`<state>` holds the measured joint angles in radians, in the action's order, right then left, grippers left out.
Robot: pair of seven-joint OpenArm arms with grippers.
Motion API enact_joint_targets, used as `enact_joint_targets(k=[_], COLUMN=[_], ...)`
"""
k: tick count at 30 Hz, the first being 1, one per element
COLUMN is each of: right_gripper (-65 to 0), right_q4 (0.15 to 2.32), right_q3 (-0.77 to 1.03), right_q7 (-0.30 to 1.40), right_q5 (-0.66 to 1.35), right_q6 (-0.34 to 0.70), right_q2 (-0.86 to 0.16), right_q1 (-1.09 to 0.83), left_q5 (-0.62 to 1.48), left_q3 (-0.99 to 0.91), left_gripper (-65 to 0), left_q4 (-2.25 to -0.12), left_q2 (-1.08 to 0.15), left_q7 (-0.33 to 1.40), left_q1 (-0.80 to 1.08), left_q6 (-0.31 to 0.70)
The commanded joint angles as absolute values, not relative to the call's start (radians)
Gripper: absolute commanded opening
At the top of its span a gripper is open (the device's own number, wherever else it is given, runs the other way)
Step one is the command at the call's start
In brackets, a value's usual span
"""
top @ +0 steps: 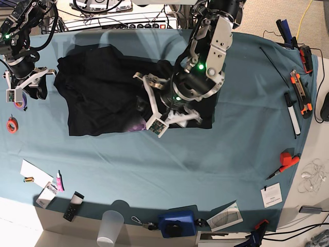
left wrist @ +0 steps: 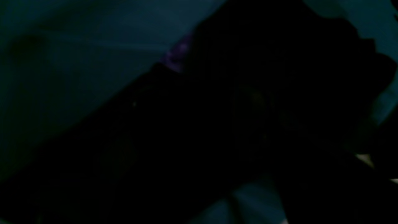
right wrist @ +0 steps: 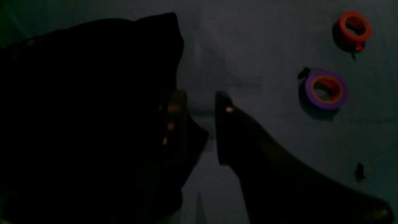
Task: Layout the t-shirt on the table in an organized manner, then fold the t-shirt properly
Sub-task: 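Move the left gripper over the shirt's hem end and grasp it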
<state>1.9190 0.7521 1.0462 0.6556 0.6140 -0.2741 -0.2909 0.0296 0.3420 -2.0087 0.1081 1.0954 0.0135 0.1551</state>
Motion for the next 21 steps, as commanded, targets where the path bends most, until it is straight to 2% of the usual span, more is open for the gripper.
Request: enact_joint_targets(k=[1, 5, 10, 13, 16, 21], right_gripper=[-48.9, -48.9, -48.9, -48.9, -48.9, -48.9], right_q4=[1.937, 1.937, 1.937, 1.937, 1.937, 1.937], right_q3=[0.760, 0.760, 0.760, 0.760, 0.760, 0.760], right_q7=[1.019, 1.019, 1.020, 1.020, 1.020, 1.020], right_q5=[0.669, 0.670, 0.670, 0.670, 0.670, 0.670], right_q6=[0.612, 0.613, 0.613, 0.613, 0.613, 0.613], right_q2=[-0.294, -0.294, -0.294, -0.294, -0.294, -0.294], right_q1=[-0.285, -0.285, -0.285, -0.285, -0.285, -0.285], left_q5=[-0.017, -0.154, -0.072, -0.052, -0.051, -0.048], left_q3=[0.344, 0.344, 0.344, 0.345, 0.345, 0.345], left_gripper=[-28.9, -30.1, -30.1, -30.2, -34.6, -36.3], left_q4=[-2.027, -2.026, -2.012, -1.972, -1.920, -1.834], left_q2=[0.118, 0.094, 0.064, 0.064, 0.064, 0.079], left_q7=[1.077, 1.131, 1.114, 1.011, 0.912, 0.889], left_q1=[0.000, 0.007, 0.073, 0.105, 0.116, 0.116], left_q6=[0.134, 0.064, 0.081, 0.109, 0.106, 0.113])
